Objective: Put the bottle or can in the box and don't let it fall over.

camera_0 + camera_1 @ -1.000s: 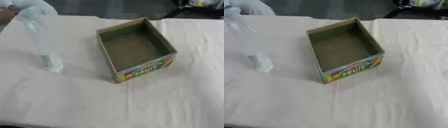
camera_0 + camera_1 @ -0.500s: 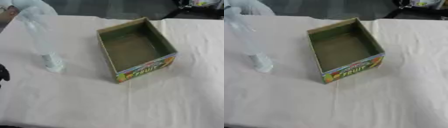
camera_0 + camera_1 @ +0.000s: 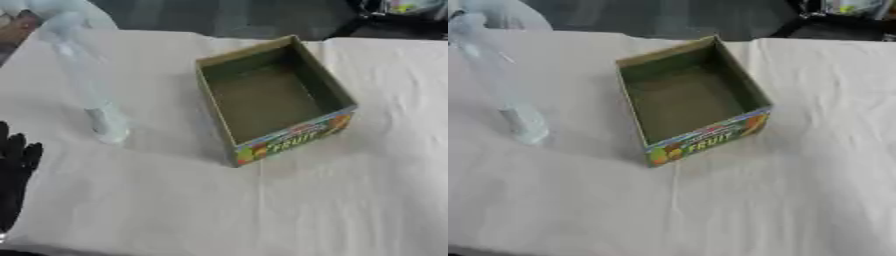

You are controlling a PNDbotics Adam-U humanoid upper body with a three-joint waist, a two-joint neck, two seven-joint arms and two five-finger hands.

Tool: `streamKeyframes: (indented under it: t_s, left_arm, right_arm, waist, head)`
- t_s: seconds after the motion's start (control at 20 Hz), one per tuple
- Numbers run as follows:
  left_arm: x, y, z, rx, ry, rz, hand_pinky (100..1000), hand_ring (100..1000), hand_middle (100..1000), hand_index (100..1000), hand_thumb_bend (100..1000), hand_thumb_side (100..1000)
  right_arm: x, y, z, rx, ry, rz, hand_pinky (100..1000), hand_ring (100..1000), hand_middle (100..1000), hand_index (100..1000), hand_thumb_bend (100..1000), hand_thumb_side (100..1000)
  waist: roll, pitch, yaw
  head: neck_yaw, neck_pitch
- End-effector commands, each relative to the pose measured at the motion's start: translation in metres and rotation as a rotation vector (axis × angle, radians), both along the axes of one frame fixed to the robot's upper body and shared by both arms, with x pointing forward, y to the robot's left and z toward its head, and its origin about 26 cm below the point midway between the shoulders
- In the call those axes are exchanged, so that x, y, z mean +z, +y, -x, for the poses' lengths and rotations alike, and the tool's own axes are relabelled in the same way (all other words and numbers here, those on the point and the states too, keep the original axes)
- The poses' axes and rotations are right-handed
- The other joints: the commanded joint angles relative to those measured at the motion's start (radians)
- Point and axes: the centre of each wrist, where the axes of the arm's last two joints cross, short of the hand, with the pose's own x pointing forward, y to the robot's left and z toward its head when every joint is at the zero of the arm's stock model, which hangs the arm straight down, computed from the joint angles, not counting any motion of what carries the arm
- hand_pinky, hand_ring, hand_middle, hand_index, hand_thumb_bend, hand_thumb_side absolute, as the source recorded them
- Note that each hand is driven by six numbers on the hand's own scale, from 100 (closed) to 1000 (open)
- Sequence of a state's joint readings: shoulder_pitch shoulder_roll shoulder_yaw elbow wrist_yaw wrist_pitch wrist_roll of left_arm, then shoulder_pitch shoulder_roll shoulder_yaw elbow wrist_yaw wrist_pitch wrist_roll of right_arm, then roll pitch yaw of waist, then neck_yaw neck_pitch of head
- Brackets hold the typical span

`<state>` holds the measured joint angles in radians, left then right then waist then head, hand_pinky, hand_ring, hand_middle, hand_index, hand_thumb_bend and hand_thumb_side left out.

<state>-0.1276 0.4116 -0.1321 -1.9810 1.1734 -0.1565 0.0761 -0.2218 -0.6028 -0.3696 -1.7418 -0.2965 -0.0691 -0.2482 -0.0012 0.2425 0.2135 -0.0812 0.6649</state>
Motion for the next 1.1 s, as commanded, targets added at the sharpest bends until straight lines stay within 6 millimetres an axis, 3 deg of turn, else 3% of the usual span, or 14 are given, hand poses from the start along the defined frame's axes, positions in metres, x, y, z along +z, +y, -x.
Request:
streamKeyframes:
  t_s: [0.05, 0.15, 0.4, 1.1]
  left_arm:
    - [0.009, -0.003, 0.0, -0.06, 0.0, 0.041, 105, 136, 223, 1000, 528, 866]
    - [0.01, -0.005, 0.0, -0.08, 0.019, 0.072, 105, 134, 224, 1000, 463, 1000]
    - [0.011, -0.006, -0.001, -0.1, 0.077, 0.128, 113, 130, 221, 1000, 398, 1000]
    - [0.017, -0.014, -0.004, -0.169, 0.126, 0.094, 124, 136, 227, 1000, 393, 1000]
  right_arm:
    - [0.013, -0.002, 0.002, 0.005, -0.032, 0.023, 813, 891, 1000, 978, 100, 772]
    - [0.013, -0.002, 0.002, 0.008, -0.031, 0.022, 813, 891, 1000, 976, 100, 773]
    - [0.013, -0.002, 0.002, 0.011, -0.031, 0.02, 813, 891, 1000, 975, 100, 772]
    - [0.013, -0.001, 0.001, 0.023, -0.034, 0.02, 814, 891, 1000, 974, 100, 770]
  waist:
    - [0.0, -0.014, -0.001]
    - [0.0, -0.013, -0.001]
    - [-0.001, -0.013, 0.0]
    - [-0.002, -0.014, 0.0]
  head:
    - [0.004, -0.009]
    - [0.004, -0.008]
    - [0.005, -0.008]
    - [0.016, -0.014]
